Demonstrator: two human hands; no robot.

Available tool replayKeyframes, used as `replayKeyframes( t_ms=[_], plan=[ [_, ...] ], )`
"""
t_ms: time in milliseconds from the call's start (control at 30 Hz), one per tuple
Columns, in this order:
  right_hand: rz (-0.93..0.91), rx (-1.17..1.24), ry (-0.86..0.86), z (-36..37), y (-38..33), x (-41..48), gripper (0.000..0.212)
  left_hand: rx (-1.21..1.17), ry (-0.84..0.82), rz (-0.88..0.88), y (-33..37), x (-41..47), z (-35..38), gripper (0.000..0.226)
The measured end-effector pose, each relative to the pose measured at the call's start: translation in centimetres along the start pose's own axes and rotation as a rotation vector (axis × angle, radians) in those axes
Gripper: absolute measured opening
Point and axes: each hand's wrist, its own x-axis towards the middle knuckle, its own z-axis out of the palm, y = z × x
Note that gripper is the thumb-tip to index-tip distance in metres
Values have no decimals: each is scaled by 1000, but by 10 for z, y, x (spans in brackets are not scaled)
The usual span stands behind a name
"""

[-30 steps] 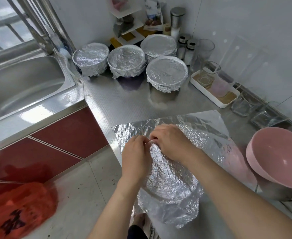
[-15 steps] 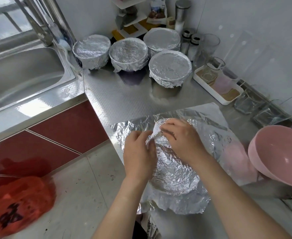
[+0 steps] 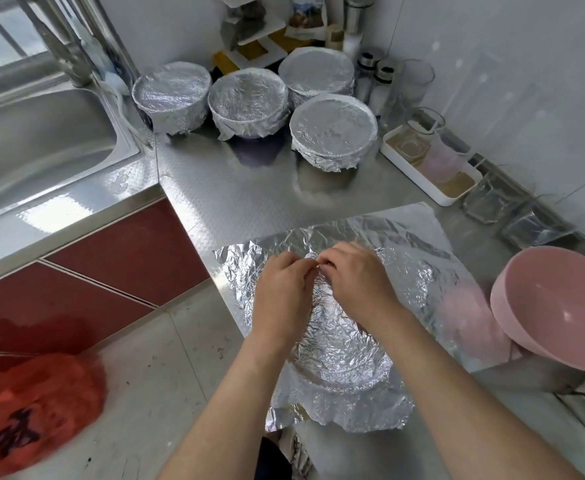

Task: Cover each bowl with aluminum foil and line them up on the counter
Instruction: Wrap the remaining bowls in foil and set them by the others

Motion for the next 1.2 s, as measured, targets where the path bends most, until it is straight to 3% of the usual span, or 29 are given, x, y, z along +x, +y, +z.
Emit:
replayKeyframes(
  t_ms=[233,533,733,867,1033,1200],
  plan=[
    [-75,-18,-24,-7,-3,2,6,2,-7,-42,9,2,-9,4],
    [-184,-21,-133,-10,-20,16,7,-63,101,-298,6,-18,-15,7],
    [16,112,114,-15,-4,5,24,-91,65,-479,4,-24,-19,26],
    [90,100,92,-20,9,-4,26,-53,61,-375,7,-18,-20,28],
    [-4,90,90,-15,6,-2,24,0,16,-126,7,-4,-6,16],
    [-22,74,30,-11,4,3,20,27,14,-54,3,7,0,11]
  ],
)
